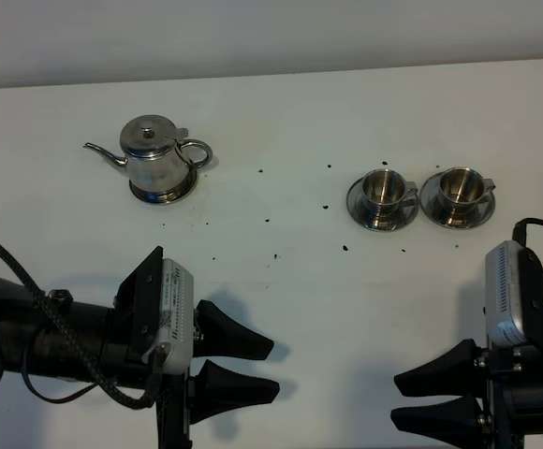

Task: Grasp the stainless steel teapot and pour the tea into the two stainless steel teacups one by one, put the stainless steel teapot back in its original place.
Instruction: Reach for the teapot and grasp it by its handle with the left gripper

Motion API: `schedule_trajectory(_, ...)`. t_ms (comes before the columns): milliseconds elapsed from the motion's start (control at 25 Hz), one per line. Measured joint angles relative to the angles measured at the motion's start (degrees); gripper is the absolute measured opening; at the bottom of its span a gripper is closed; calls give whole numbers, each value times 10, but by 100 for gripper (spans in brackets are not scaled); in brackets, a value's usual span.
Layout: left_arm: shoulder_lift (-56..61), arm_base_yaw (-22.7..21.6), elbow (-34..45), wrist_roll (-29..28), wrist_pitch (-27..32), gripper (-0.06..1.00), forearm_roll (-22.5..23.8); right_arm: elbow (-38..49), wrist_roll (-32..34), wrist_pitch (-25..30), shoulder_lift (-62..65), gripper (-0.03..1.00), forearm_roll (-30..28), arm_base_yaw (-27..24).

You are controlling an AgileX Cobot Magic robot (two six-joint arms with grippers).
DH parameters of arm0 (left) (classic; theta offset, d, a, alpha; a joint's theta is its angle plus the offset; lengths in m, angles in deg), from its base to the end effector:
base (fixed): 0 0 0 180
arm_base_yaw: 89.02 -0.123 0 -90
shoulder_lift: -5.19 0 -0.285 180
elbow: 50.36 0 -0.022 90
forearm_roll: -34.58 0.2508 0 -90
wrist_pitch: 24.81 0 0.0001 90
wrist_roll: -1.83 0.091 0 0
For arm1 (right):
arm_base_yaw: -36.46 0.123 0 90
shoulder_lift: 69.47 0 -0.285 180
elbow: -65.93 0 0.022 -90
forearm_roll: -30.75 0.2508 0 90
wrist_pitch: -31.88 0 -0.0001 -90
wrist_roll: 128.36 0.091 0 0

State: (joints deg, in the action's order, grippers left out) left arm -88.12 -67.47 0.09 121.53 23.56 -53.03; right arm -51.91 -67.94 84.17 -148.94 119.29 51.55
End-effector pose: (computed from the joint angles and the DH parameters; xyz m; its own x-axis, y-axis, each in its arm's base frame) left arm 0.1758 -0.1426 0.1679 -0.3030 0.5122 -0.8036 0.9506 0.2223 -0.2168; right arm 0.1298 0.1096 0.1755 -0.3339 -0.4256 -0.8411 -0.9313 0.2866 0.2247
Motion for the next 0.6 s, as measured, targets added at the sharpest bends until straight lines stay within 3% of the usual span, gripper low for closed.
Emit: schedule_trajectory(600,0,0,0,0,2,46,0,0,2,0,0,30,0,0)
